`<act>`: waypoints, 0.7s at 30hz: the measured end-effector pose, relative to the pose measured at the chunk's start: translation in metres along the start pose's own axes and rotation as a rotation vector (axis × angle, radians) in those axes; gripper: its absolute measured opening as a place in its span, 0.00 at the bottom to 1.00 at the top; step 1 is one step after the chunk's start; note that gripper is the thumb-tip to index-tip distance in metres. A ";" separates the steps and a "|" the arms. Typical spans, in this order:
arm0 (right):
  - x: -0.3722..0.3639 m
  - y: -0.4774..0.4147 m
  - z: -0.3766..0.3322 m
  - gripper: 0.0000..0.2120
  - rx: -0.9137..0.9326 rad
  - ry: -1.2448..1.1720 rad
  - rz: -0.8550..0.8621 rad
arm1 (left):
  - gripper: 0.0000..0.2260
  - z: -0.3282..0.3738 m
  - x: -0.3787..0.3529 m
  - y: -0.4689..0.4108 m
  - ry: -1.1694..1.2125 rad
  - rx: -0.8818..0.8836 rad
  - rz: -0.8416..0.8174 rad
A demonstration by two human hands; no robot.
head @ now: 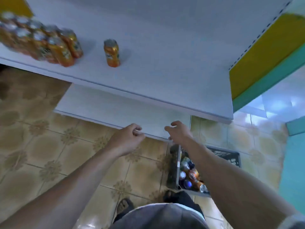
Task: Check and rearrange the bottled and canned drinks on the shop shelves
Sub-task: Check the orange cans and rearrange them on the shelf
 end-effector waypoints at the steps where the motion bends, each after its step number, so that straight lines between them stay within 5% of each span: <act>1: -0.001 0.009 -0.035 0.24 0.049 -0.032 0.000 | 0.18 0.002 0.032 0.010 0.004 -0.015 0.051; 11: 0.004 0.014 -0.303 0.18 0.356 -0.078 0.052 | 0.20 0.010 0.245 0.023 0.046 -0.034 0.314; 21: -0.055 -0.087 -0.506 0.28 0.527 0.169 0.019 | 0.17 -0.015 0.396 -0.080 0.105 0.063 0.462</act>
Point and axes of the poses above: each hand's wrist, its own y-axis away from the middle knuckle, its own x-axis out of the back of the hand, z = x × y, the point moved 8 cm from there along -y, towards the middle knuckle, and after that the axes turned 12 degrees about y, right-handed, at the moved point
